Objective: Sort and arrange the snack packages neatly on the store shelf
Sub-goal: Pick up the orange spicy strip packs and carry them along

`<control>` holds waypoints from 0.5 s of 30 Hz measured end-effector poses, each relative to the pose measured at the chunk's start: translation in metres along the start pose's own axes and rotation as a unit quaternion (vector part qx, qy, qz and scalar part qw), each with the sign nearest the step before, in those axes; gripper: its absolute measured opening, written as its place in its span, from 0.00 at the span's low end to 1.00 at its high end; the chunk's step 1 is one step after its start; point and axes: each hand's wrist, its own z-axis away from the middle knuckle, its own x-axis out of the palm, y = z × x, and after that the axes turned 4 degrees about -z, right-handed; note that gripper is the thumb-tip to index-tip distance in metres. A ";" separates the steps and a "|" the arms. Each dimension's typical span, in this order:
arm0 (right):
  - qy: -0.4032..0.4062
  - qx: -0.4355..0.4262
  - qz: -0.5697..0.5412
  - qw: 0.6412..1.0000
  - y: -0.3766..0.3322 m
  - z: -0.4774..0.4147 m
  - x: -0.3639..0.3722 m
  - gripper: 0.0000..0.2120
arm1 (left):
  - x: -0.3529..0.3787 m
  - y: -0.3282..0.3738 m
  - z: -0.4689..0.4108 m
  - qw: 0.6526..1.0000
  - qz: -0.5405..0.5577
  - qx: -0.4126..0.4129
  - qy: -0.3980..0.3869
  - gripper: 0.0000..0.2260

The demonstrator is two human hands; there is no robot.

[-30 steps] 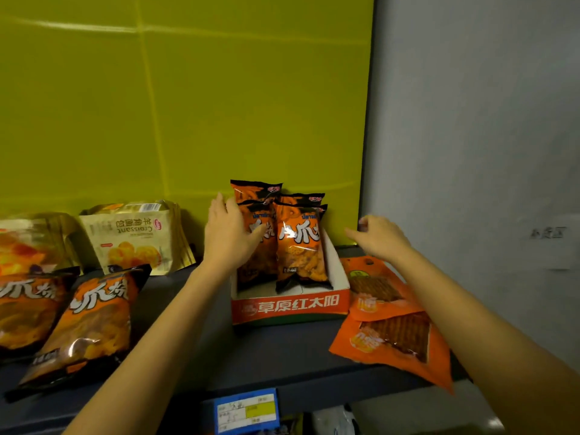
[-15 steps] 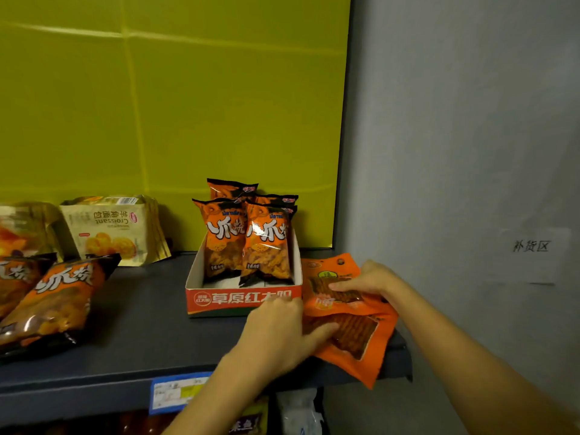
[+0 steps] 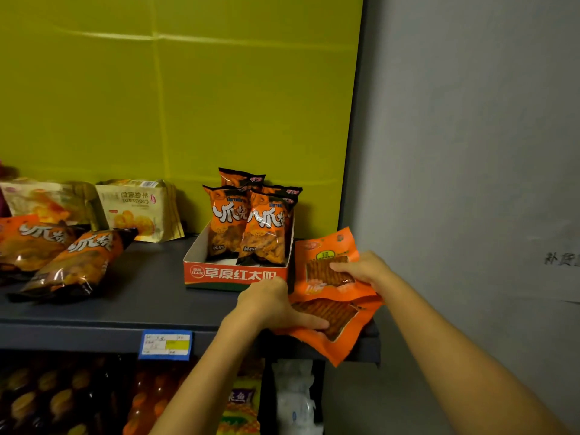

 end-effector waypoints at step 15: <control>0.069 -0.118 -0.299 0.945 0.029 0.082 -0.088 0.10 | -0.007 0.002 0.032 0.944 0.330 -0.006 -0.027 0.08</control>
